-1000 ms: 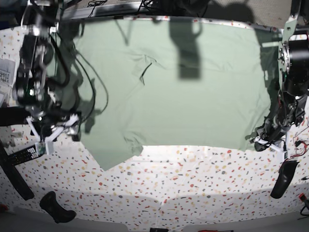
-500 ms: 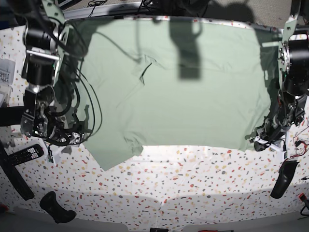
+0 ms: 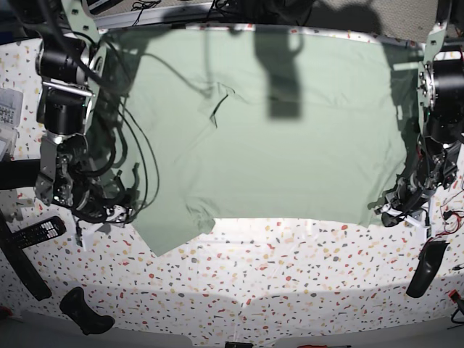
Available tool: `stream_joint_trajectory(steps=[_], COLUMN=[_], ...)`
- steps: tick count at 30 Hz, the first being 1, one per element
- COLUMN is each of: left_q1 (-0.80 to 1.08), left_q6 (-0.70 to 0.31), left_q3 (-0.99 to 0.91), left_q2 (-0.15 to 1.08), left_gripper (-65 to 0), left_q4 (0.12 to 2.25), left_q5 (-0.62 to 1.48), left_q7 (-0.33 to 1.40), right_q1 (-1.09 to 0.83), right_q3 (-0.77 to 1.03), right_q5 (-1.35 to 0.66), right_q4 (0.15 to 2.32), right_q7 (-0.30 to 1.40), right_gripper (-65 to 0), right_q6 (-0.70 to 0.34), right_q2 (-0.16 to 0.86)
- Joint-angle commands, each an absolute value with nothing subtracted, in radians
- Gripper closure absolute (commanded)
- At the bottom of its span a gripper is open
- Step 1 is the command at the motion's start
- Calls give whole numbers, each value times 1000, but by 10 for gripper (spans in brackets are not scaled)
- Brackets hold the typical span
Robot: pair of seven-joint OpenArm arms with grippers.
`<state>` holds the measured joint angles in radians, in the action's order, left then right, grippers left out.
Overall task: Fold the T-shirt properly
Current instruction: 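Lift the side edges with both grippers and fold toward the hem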
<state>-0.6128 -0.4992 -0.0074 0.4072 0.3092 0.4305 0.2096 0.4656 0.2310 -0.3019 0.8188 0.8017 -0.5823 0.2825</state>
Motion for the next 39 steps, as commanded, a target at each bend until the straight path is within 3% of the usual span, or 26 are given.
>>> stream_joint_trajectory(steps=[1,5,12,13,20,23,26,39], left_q1=[-632,-632,-632,-632,-634,-634,-632,-631], left_q6=[-499,-499,-499,-499,-499,-499,-499,-574], left_q3=[-7,-7,-7,-7,-7,-7,-7,-7], left_q2=[414,414,414,414,419,421,425,444], left_gripper=[0,0,0,0,0,0,0,0], left_q4=[314,314,314,314,336,364,395,428], left_q5=[421,421,421,421,432,432,432,490], left_q7=[237,237,237,237,231,266,285,330], right_q1=[482,482,482,482,493,493,481,212], right_q3=[229,229,229,229,229,229,229,229], right_q5=[-319,-319,-319,-319,-318,-319,-319,-319], right_q4=[822,822,822,823,830,850,894,1352], right_q7=[847,855,842,831,809,811,810,801], right_gripper=[-421,-305,-18,0,0,0,0,0], right_q6=[-605,-620,-620,-620,-623,-698,-698,-698], right_q2=[281,277,278,278,278,278,277,277])
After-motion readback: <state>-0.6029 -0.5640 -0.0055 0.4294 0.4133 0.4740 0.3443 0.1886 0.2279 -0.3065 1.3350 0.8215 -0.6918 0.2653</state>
